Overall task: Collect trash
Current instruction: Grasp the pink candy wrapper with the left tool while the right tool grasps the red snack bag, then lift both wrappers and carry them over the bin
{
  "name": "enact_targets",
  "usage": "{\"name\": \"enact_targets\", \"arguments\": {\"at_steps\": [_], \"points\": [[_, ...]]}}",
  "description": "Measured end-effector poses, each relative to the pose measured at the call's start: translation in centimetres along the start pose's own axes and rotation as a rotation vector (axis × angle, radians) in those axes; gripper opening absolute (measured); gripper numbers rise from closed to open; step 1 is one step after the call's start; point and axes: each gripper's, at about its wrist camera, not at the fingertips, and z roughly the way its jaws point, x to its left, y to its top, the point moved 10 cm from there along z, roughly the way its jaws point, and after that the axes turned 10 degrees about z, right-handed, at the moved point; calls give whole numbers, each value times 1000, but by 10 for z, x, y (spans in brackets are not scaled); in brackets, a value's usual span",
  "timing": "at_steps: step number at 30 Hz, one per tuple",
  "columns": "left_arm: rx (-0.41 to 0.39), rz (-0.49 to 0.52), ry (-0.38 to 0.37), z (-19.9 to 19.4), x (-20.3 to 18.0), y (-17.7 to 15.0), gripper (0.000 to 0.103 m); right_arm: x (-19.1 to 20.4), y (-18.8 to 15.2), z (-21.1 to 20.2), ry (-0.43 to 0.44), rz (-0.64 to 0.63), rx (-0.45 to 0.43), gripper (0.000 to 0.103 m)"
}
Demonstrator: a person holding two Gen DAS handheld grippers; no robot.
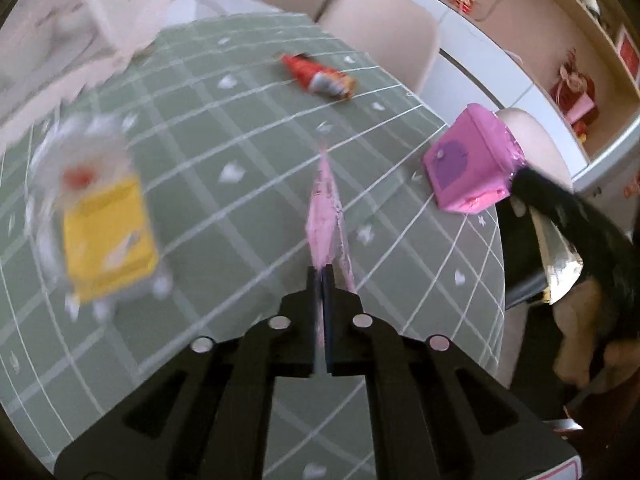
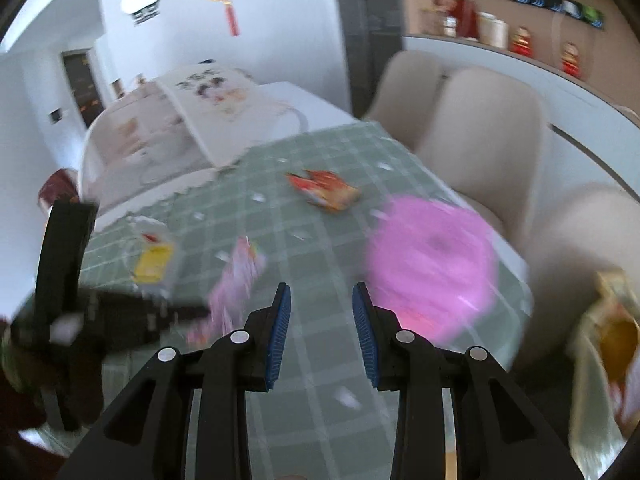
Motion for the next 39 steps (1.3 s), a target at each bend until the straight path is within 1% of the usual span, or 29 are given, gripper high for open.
{"name": "enact_targets", "arguments": {"at_steps": [1,2,3,4,5,6,10,12,14,16,19,20,21,22,23,24,26,27,31,34,39], "points": [[-7,-19,-4,-3,6,-6,7,11,7,12,4,-10,1,31],[-15,-41,-7,-7,10,-11,20,19,15,27,-6,-22,5,31],[-26,-60,-12,-13,15,-16,36,24,23,43,-19,-31,11,31],[-37,-69,-16,-17,18,-17,40,28,30,57,-21,-35,20,31],[-54,-74,-19,-23,21,-18,42,31,35,68,-21,-39,28,31],[-72,-73,-17,-29,25,-19,44,32,45,89,-47,-59,40,31],[-90,-57,-3,-42,34,-20,44,23,69,133,-213,-128,38,31],[-93,-47,2,-44,40,-18,44,22,72,149,-238,-142,52,31],[-99,-41,-5,-45,45,-16,44,18,74,164,-297,-186,56,31],[-104,-43,-27,-45,48,-16,44,11,74,175,-333,-201,62,31],[-112,-53,-55,-43,51,-17,44,5,67,194,-345,-198,123,31],[-116,-57,-60,-43,53,-18,44,4,68,197,-349,-205,117,31],[-122,-67,-65,-43,54,-19,45,4,69,197,-350,-206,106,31],[-125,-79,-71,-44,56,-20,45,3,68,198,-350,-198,119,31],[-126,-90,-79,-42,57,-19,45,2,69,196,-340,-176,121,27],[-126,-97,-86,-42,58,-20,45,1,69,192,-330,-155,126,18],[-120,-98,-85,-40,58,-21,45,2,70,183,-308,-121,125,12],[-114,-91,-82,-40,57,-22,45,4,72,172,-291,-98,118,11],[-104,-46,-73,-41,46,-20,45,19,76,128,-229,-64,78,11],[-92,-18,-58,-37,37,-15,45,36,69,94,-173,-69,65,11],[-64,-24,-31,-23,26,-5,45,43,53,54,-170,-79,48,11]]}}
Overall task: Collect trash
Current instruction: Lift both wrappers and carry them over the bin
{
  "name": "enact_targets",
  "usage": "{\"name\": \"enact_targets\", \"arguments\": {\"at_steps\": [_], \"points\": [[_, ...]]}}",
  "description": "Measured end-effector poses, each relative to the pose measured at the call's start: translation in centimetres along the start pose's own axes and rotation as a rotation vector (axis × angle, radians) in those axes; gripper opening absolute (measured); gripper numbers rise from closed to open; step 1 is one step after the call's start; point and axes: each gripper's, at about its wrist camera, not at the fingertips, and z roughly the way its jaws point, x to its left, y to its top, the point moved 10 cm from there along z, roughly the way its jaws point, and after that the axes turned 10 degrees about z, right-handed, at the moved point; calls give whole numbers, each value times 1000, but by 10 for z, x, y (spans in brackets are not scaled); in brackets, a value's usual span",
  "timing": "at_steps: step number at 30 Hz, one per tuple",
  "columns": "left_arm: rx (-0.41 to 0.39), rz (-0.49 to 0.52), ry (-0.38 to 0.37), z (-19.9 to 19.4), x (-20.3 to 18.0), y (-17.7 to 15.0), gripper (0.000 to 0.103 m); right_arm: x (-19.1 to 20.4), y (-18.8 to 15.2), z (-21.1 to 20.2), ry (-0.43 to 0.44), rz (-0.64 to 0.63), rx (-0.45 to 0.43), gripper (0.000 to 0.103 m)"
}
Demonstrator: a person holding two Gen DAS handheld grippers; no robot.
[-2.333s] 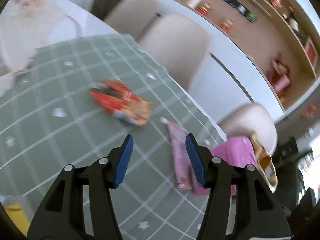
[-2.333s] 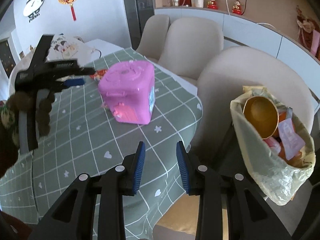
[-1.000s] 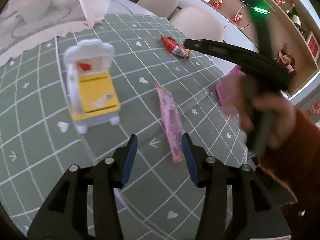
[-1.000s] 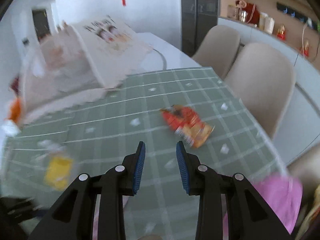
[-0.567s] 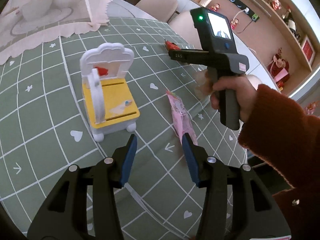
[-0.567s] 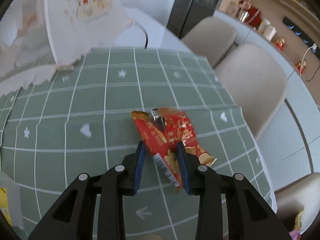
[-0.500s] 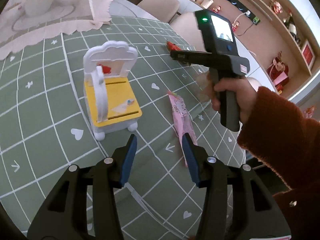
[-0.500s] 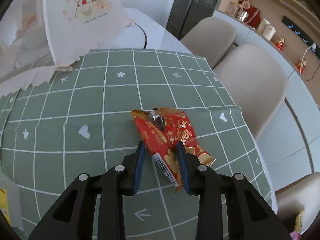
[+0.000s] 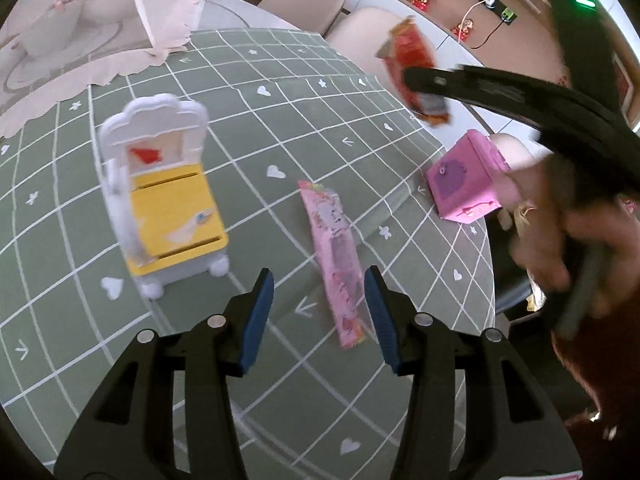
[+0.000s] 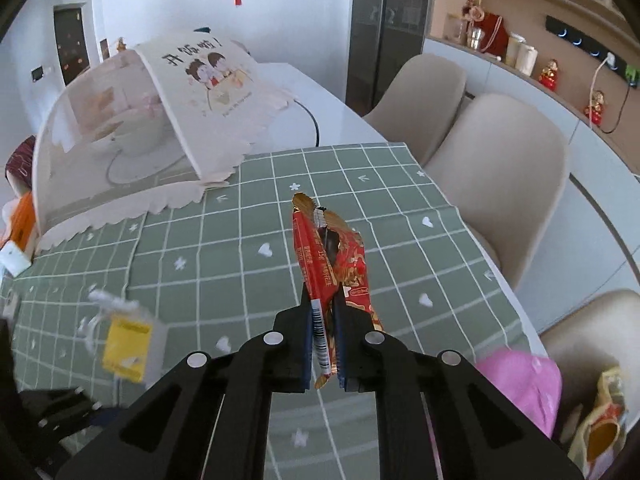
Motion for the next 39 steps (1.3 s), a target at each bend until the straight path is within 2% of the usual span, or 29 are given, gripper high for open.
{"name": "enact_targets", "arguments": {"at_steps": [3,8,10,12,13,18,24,28,33,39], "points": [[27,5,26,14,-4,3,45,-5,-8,-18,-12,0,-17,11],[77,41,111,34,-12,2,45,-16,-13,-44,-6,20,-45,11],[77,44,119,36,-15,3,35,-24,-16,-55,-10,34,-60,11],[86,48,126,37,-18,2,12,-33,-19,-65,-10,55,-67,11],[84,60,134,37,-20,3,8,-38,-20,-70,-12,65,-71,11],[13,96,127,15,-37,26,6,-63,-22,-99,-16,82,-99,11],[-82,117,85,-15,-70,63,6,-107,-17,-137,-28,148,-166,11],[-158,149,27,-31,-110,93,6,-141,-22,-154,-66,172,-188,11],[-175,223,-63,-27,-170,118,7,-200,-36,-174,-125,236,-200,11],[-123,343,-177,9,-259,124,7,-274,-64,-199,-186,335,-212,11]]}}
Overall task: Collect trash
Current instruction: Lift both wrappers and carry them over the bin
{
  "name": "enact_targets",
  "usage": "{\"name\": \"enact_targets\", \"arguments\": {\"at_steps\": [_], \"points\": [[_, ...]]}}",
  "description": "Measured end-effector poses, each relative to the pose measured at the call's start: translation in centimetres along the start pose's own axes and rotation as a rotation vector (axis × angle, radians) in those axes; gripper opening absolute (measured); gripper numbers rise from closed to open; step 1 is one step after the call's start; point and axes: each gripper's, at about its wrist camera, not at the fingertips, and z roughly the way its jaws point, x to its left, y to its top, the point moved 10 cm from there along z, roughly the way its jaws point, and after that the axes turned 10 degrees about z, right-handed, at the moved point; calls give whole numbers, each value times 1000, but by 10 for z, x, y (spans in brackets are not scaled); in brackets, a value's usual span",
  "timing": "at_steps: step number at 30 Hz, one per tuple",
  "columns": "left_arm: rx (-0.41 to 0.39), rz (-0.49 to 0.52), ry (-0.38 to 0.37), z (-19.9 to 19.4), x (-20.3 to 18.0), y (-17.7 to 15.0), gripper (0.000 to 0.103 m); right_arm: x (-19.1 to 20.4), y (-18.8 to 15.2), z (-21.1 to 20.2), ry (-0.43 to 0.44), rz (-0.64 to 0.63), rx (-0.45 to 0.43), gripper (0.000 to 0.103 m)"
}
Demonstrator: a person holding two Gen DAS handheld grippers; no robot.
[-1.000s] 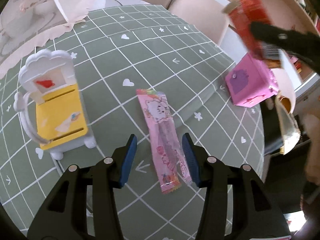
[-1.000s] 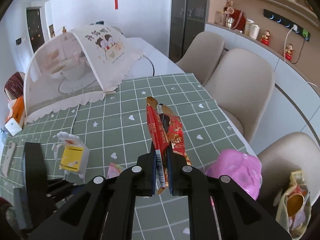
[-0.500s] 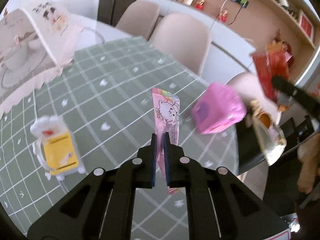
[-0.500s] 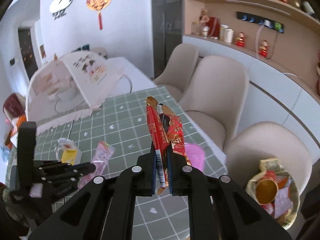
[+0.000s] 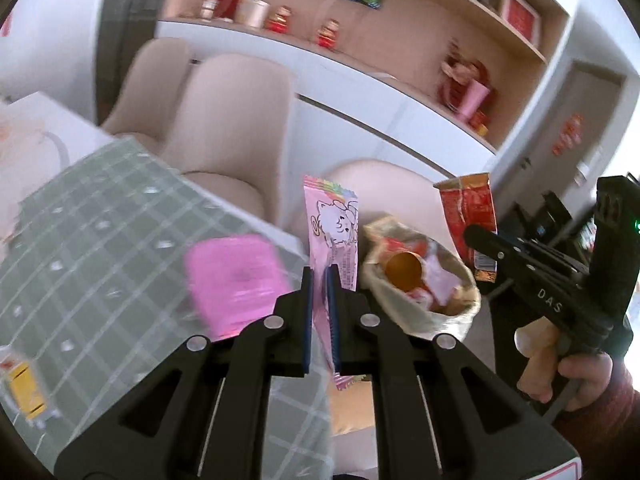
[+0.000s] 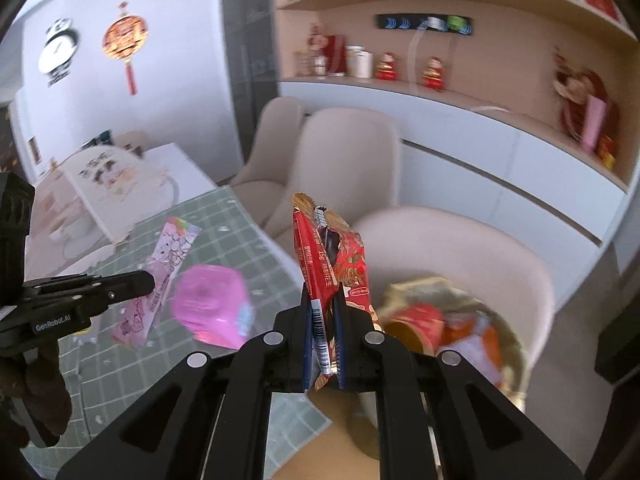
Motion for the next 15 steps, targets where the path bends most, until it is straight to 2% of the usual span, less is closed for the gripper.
{"name": "enact_targets", "arguments": {"at_steps": [6,15], "points": [[72,76,-107,61,-66,11,7,-67,-1,1,-65,58,11,11],[164,94,-167,145,-119,21,7,-130,6,17,-52,133,22,11]]}}
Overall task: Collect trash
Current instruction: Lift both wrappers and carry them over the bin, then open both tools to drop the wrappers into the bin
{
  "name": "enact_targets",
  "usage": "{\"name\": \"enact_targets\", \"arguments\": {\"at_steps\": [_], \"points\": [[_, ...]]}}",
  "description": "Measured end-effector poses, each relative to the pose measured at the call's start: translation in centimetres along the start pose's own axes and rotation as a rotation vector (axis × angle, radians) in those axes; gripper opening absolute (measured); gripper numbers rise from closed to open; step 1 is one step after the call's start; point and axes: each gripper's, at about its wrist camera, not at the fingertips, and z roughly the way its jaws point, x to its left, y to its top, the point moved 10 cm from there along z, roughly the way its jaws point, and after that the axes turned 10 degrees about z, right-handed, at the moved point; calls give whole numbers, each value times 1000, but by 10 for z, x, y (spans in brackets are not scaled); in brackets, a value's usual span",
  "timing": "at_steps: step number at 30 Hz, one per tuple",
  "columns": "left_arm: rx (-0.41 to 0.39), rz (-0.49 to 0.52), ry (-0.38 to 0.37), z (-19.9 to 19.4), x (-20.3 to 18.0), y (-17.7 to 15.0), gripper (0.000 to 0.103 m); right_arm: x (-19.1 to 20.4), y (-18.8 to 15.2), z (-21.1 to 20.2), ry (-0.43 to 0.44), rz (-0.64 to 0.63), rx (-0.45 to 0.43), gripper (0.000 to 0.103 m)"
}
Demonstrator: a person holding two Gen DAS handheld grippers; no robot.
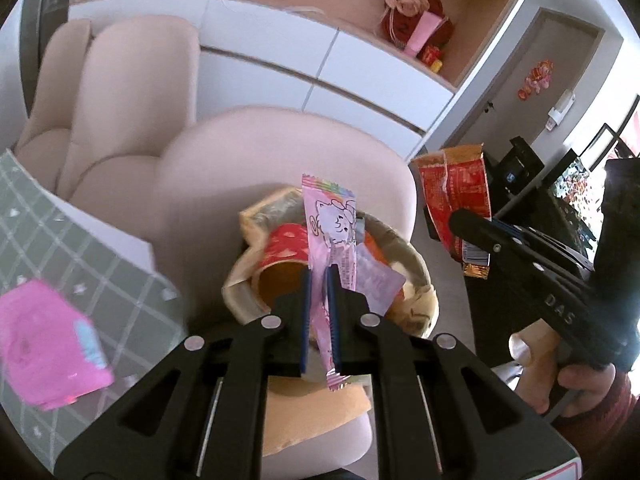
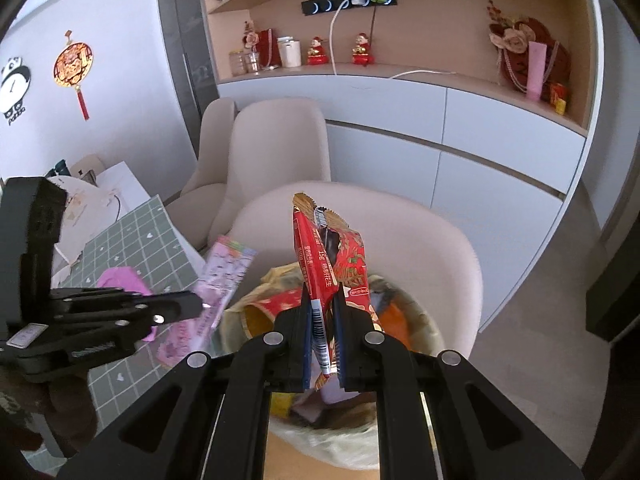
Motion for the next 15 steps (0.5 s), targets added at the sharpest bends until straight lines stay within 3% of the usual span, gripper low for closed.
{"name": "enact_targets", "arguments": {"at_steps": [7,15], "points": [[169,-21,-4,74,-5,-18,7,-24,3,27,55,40,28,11],[255,47,42,112,-15,-21,8,-41,-5,51,104,95,77,11]]}}
